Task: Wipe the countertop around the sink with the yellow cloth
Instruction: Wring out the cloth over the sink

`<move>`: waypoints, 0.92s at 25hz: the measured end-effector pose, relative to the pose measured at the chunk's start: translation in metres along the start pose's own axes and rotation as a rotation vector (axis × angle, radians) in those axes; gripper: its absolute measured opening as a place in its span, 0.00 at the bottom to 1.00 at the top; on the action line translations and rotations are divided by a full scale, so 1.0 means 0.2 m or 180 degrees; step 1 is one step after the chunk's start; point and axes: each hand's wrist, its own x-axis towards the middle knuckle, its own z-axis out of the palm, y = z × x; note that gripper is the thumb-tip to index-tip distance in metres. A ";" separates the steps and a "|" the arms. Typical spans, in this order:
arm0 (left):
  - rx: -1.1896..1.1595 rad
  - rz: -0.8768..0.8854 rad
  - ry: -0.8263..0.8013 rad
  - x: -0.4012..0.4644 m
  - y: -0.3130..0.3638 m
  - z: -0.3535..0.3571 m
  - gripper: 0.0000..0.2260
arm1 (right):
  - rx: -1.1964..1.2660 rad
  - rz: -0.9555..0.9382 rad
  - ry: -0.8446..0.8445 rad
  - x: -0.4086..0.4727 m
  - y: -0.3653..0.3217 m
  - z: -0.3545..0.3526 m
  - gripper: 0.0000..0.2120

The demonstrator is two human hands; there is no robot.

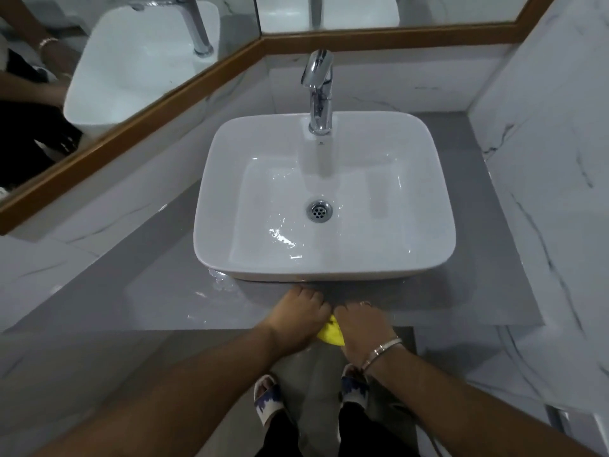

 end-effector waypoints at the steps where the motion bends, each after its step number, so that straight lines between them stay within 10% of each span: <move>1: -0.0011 0.0009 0.0074 -0.02 0.00 -0.08 0.14 | 0.0181 -0.0055 0.0069 -0.04 0.03 -0.10 0.17; 8: 0.0057 -0.0243 0.1145 -0.02 -0.22 -0.70 0.14 | 0.1942 -0.0308 -0.1626 0.16 0.16 -0.93 0.25; 12: 0.0648 -0.0300 0.1645 0.02 -0.49 -0.91 0.10 | 0.2489 0.0236 -0.1294 0.37 0.19 -1.12 0.09; 15: 0.0918 -0.0642 0.1721 0.05 -0.61 -0.87 0.13 | 0.3085 0.0453 -0.1401 0.50 0.16 -1.15 0.17; 19: 0.0701 -0.0600 0.1456 0.15 -0.78 -0.79 0.10 | 0.3456 0.0904 -0.1636 0.60 0.08 -1.17 0.08; 23: -0.0055 -0.0666 0.0278 0.22 -0.84 -0.79 0.07 | 0.1574 0.1258 -0.1734 0.68 -0.01 -1.18 0.09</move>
